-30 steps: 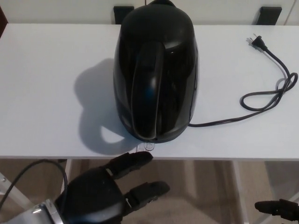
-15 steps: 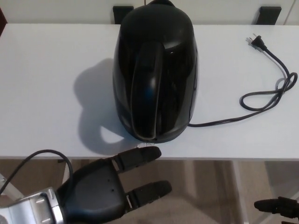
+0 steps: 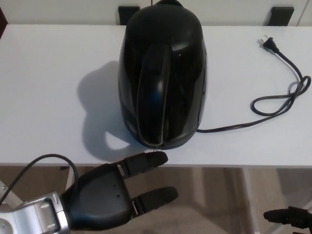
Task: The robot walk towards a table in front and click the button on the base of the boilling pot using its left middle finger
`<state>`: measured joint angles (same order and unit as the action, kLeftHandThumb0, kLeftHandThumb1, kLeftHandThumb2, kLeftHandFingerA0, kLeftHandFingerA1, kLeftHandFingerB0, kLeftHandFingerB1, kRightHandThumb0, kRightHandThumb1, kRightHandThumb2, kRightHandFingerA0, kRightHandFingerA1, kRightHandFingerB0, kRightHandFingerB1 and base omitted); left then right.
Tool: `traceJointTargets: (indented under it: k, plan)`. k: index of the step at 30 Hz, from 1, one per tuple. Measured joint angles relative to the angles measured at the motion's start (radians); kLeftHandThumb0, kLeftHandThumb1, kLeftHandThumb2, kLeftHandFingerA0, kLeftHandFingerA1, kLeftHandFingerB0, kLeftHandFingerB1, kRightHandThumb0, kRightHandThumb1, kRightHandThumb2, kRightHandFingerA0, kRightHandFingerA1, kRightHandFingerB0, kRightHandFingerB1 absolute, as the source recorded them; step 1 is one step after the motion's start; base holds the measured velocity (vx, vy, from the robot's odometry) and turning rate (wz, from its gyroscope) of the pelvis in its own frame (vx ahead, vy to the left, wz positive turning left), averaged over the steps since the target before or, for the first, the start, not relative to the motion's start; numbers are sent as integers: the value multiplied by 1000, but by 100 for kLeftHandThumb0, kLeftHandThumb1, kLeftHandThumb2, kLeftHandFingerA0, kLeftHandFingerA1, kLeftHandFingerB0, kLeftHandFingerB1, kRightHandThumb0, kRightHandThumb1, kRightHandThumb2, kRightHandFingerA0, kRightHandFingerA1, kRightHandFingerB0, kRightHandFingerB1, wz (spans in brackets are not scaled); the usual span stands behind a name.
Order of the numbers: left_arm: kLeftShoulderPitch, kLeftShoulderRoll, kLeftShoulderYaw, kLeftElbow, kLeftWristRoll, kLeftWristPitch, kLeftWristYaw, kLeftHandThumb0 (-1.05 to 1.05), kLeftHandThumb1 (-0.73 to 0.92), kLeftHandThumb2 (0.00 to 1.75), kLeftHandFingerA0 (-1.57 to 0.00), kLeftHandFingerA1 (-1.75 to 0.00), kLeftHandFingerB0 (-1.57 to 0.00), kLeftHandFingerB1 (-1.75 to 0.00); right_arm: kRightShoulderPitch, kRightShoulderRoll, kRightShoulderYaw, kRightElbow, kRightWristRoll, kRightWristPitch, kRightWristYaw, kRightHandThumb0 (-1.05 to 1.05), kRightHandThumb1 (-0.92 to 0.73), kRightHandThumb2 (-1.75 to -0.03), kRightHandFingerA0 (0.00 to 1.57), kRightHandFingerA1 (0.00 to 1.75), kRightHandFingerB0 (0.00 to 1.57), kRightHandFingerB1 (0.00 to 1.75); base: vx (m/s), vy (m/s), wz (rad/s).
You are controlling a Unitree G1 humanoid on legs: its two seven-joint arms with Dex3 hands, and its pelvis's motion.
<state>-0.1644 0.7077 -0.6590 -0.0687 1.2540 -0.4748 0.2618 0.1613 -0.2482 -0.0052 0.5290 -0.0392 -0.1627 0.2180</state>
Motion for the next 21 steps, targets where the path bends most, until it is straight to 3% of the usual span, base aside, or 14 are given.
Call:
traceJointTargets:
  k: [4,5,10,21]
  plan:
    - [-8,-7,0,20,0,0,-17,-52,45,84,0,-27,0,-25,-2,0,1,0,-2,0,0,-22,-47,-53,83,57,63,50,0,0,0]
    - [-11,-8,0,24,0,0,-25,-51,60,76,-4,-26,-2,-18,-5,0,2,2,-4,-1,0,-22,-47,-53,85,59,64,51,0,0,0]
    - [-31,-12,1,51,1,0,-36,-48,58,75,-5,-18,-3,-11,-13,0,2,5,-9,-1,0,-21,-47,-53,86,60,65,51,0,0,0]
    - [-41,-30,2,92,20,1,-49,-48,56,76,-3,-20,-2,-14,-20,0,2,6,-10,0,0,-19,-47,-53,83,59,64,51,0,0,0]
